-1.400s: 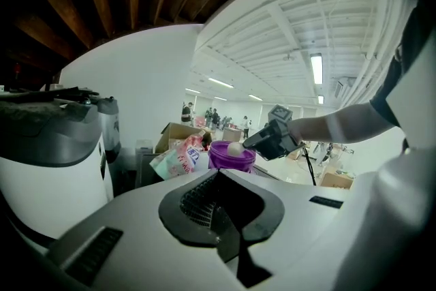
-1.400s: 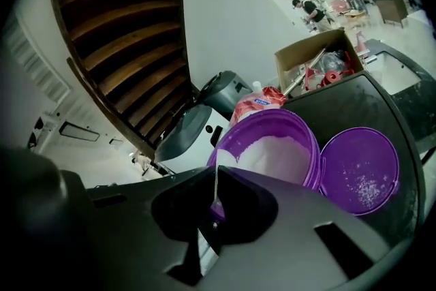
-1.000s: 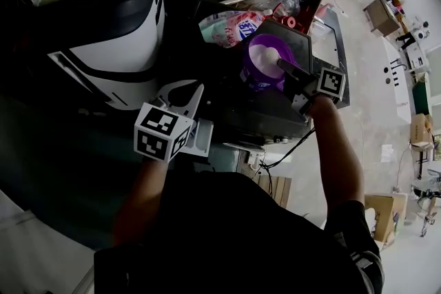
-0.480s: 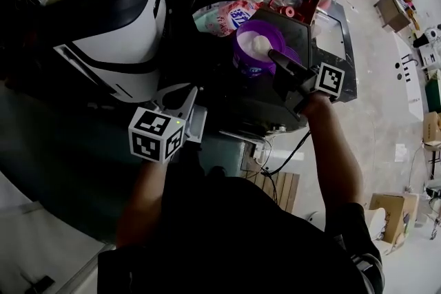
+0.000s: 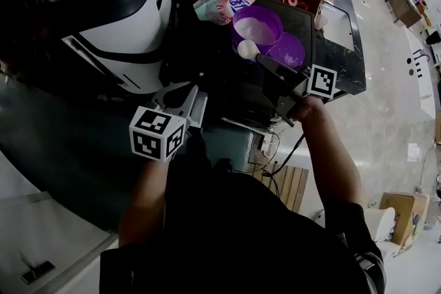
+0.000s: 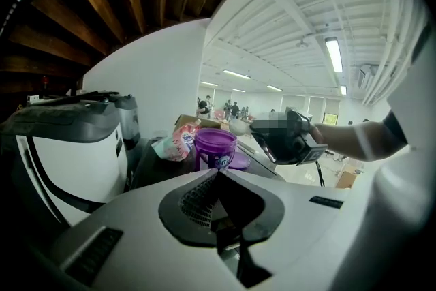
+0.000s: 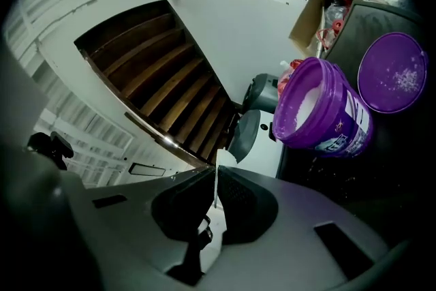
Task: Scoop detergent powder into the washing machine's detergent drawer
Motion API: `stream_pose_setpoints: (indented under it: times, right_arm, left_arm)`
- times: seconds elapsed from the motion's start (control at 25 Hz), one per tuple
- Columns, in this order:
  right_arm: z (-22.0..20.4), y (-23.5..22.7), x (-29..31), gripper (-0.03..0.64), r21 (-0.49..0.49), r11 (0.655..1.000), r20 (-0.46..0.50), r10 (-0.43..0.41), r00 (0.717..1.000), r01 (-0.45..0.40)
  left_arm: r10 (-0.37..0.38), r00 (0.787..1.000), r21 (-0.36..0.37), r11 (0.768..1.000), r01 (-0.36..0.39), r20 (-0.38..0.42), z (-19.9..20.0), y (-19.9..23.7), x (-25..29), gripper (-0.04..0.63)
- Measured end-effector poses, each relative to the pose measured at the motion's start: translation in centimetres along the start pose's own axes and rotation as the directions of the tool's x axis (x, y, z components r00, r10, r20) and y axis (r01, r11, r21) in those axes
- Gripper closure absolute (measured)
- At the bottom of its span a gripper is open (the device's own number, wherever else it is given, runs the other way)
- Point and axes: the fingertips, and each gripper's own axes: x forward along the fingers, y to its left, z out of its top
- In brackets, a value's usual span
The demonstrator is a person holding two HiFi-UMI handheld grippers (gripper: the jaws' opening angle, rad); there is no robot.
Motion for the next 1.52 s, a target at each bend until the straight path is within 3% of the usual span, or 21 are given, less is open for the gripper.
stream_pose_setpoints:
  times: [0.28,0.6,1.08,1.52]
  right_arm:
    - [-3.1,-0.2,0.3,0.594,0.039,0.999,-0.059,0.036,0.998,-0.033]
    - [-7.2,-0.5,3.9,0.594,0.062,0.996,-0.139,0.070,0.988,-0.062]
    - [-12.0,-2.0,11.8,0.594,0.060,0.997,-0.211,0.057,0.976,-0.045]
    - [-16.8,-5.1,14.8,0.594,0.020,0.999,-0.259,-0.042,0.965,0.049]
  left_arm:
    - [0.079,0.997,-0.030,0.996,-0.079,-0.006,-1.2,0.3,-1.8,0.588]
    - [0.189,0.982,-0.079,0.979,-0.187,0.022,-1.2,5.4,-3.7,0.588]
    - [0.168,0.985,-0.094,0.981,-0.171,-0.039,-4.5,10.9,-4.1,0.587]
    - [0.167,0.984,-0.164,0.971,-0.175,-0.061,-8.4,14.4,-5.3,0.588]
